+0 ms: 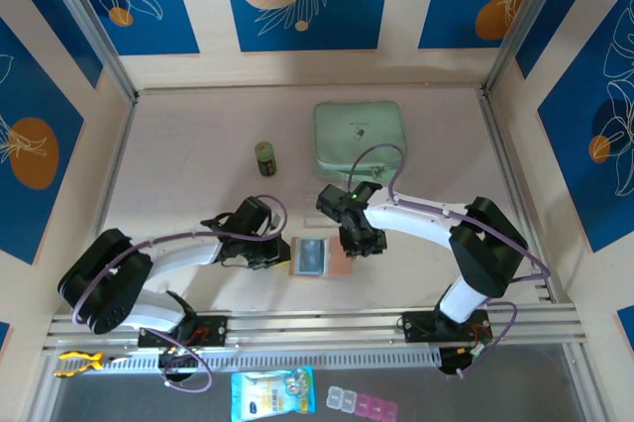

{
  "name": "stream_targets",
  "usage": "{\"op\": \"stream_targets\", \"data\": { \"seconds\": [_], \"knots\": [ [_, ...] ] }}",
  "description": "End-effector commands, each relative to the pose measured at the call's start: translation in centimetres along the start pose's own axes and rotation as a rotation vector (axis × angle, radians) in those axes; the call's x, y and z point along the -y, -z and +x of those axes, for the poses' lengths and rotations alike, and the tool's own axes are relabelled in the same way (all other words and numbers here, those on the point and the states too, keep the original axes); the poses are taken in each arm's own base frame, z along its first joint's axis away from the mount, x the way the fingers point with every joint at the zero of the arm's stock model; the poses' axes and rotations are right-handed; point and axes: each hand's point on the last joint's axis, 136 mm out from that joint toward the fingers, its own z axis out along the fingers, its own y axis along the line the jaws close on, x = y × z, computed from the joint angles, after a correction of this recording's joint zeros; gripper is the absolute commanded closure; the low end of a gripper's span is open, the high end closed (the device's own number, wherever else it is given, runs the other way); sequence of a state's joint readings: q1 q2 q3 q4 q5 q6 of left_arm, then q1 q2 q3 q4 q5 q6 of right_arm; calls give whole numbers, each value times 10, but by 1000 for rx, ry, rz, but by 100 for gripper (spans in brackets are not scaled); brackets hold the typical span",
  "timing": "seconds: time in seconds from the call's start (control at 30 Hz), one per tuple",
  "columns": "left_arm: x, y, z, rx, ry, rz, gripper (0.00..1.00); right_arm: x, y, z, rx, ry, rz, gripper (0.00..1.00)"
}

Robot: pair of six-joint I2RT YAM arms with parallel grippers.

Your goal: Take the credit cards out of the card holder

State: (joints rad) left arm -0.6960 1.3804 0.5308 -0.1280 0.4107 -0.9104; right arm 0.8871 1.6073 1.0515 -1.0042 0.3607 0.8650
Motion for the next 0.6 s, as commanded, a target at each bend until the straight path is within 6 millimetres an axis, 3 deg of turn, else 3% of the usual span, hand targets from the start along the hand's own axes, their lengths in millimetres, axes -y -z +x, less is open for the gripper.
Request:
{"op": "stream_targets", "data": {
  "seconds": [0.0,0.33,0.57],
  "knots": [
    [11,8,-5,16,-11,14,86,6,19,0,27,-9,12,62],
    [19,6,-6,9,-14,45,86,-16,52,-9,83,11,-63,62],
    [20,-2,-4,-5,-13,55,87,-69,69,-13,90,68,-220,65]
  ]
}}
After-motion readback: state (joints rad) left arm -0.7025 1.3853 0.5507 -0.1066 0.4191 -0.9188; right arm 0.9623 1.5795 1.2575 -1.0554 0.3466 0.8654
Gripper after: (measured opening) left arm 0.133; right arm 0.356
